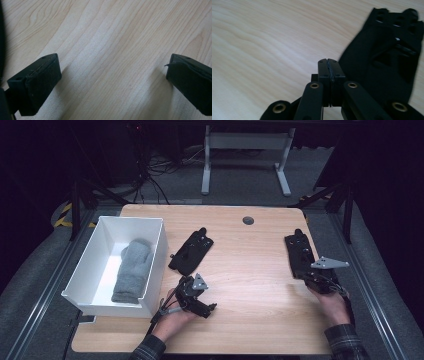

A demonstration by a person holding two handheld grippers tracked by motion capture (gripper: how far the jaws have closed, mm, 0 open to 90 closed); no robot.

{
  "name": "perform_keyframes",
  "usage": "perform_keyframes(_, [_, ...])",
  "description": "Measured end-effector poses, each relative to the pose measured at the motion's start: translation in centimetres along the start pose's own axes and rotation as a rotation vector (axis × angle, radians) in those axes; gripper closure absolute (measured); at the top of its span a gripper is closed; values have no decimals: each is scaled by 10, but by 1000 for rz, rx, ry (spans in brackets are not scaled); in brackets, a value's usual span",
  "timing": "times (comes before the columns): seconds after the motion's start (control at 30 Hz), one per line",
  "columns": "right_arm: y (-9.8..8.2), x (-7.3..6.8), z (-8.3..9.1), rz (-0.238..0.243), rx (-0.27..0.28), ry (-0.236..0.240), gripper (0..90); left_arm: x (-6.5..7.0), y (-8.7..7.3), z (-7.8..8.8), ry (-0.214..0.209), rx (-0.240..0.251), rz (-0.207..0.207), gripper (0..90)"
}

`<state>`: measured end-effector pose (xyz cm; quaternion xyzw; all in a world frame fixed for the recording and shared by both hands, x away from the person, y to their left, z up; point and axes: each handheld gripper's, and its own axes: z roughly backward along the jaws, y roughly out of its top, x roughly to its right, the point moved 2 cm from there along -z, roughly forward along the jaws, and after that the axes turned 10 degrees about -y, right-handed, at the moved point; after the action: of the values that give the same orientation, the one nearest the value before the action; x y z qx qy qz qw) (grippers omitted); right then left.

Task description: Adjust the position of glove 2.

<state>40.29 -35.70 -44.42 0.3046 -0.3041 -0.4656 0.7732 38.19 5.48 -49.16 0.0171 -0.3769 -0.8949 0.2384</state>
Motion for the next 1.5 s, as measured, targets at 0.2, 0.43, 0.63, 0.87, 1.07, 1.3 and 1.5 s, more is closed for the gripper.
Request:
perform_keyframes(0.2, [-3,25,-18,-37,-37,-45,900,0,0,0,-1,4,-3,8])
perform_keyframes(0.43, [-7,25,-34,-16,-89,-31,900,0,-1,1,1,5,-1,10])
perform_keyframes(0.63, [-7,22,-33,-7,-94,-3,900,0,-1,1,5,7,-1,11])
perform_keyframes(0.87, [-5,3,-29,40,-94,70,900,0,-2,2,-2,4,-6,10])
perform_keyframes(1.07, [-2,-21,-25,89,-90,137,900,0,-3,3,-5,3,-11,10])
perform_keyframes(1.3, [0,-53,-19,149,-93,221,900,0,-3,3,-3,4,-9,10])
perform_keyframes(1.5, [0,-76,-11,195,-105,296,900,0,-4,3,-2,4,-5,11])
